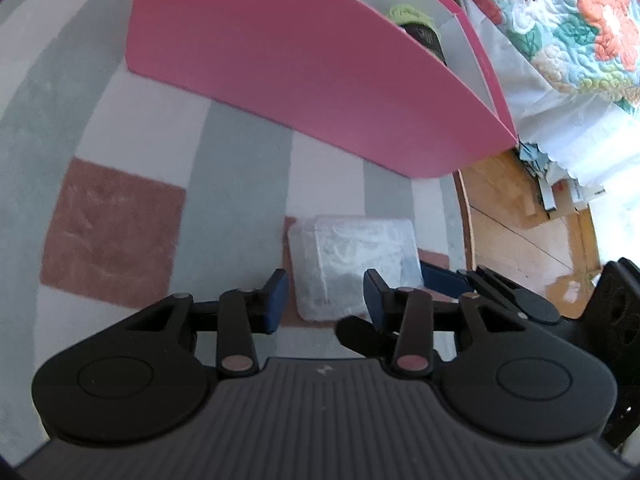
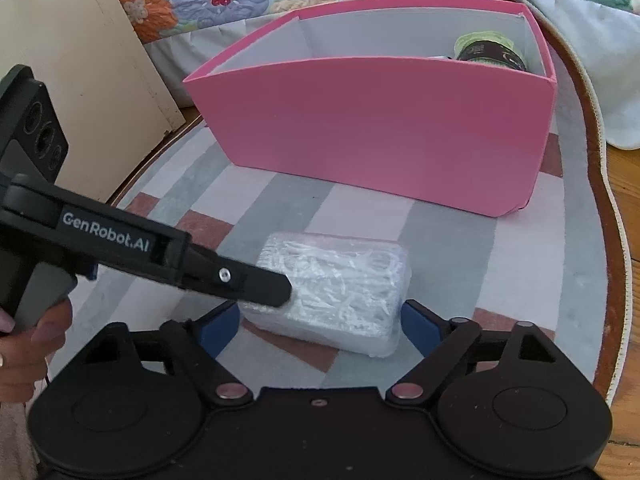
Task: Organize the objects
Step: 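Lower the left tool around the clear plastic floss-pick box, then close the left tool on the floss-pick box and lift it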
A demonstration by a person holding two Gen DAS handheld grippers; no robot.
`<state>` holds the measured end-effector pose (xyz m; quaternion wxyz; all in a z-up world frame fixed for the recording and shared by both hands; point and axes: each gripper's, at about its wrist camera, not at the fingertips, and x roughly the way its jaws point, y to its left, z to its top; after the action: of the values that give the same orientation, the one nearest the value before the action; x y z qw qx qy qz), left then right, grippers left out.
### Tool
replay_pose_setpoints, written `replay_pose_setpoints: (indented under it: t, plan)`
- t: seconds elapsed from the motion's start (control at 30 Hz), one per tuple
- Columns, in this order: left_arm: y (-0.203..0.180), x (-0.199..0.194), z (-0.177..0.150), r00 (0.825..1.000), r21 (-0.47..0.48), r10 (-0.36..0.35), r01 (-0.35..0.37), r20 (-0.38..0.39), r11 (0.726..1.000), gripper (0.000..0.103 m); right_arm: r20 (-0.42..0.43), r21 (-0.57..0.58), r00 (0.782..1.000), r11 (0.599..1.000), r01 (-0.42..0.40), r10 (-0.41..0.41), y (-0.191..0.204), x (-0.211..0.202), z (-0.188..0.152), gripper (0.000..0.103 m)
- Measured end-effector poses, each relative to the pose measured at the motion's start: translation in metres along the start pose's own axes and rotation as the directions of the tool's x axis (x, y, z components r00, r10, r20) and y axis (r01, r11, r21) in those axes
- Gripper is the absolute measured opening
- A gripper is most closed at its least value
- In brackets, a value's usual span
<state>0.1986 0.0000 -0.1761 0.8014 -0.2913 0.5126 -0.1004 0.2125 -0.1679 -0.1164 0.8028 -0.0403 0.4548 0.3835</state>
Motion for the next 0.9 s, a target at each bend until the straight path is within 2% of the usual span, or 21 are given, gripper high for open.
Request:
replay_pose_setpoints:
  t: [0.33, 0.5, 0.67, 0.9]
  plan:
    - [-0.004, 0.007, 0.002, 1.000, 0.009, -0.013, 0.013, 0.022, 1.000, 0.043, 0.001, -0.012, 1.000, 1.000, -0.013, 0.013, -0.004, 0.004, 0.001, 0.086]
    - [0.000, 0.009, 0.004, 0.999, -0.018, -0.028, 0.028, 0.017, 0.999, 0.044, -0.031, -0.125, 0.999, 0.991, 0.040, -0.044, 0.008, 0.010, 0.000, 0.086]
    - [0.001, 0.011, 0.005, 0.999, -0.020, -0.033, 0.034, 0.024, 0.999, 0.046, -0.021, -0.156, 0.998, 0.986, 0.059, -0.063, 0.008, 0.016, 0.000, 0.088]
    - [-0.008, 0.009, 0.002, 0.999, 0.032, -0.010, 0.009, 0.031, 0.999, 0.047, -0.014, -0.202, 0.993, 0.973, 0.116, -0.121, 0.019, 0.017, -0.003, 0.086]
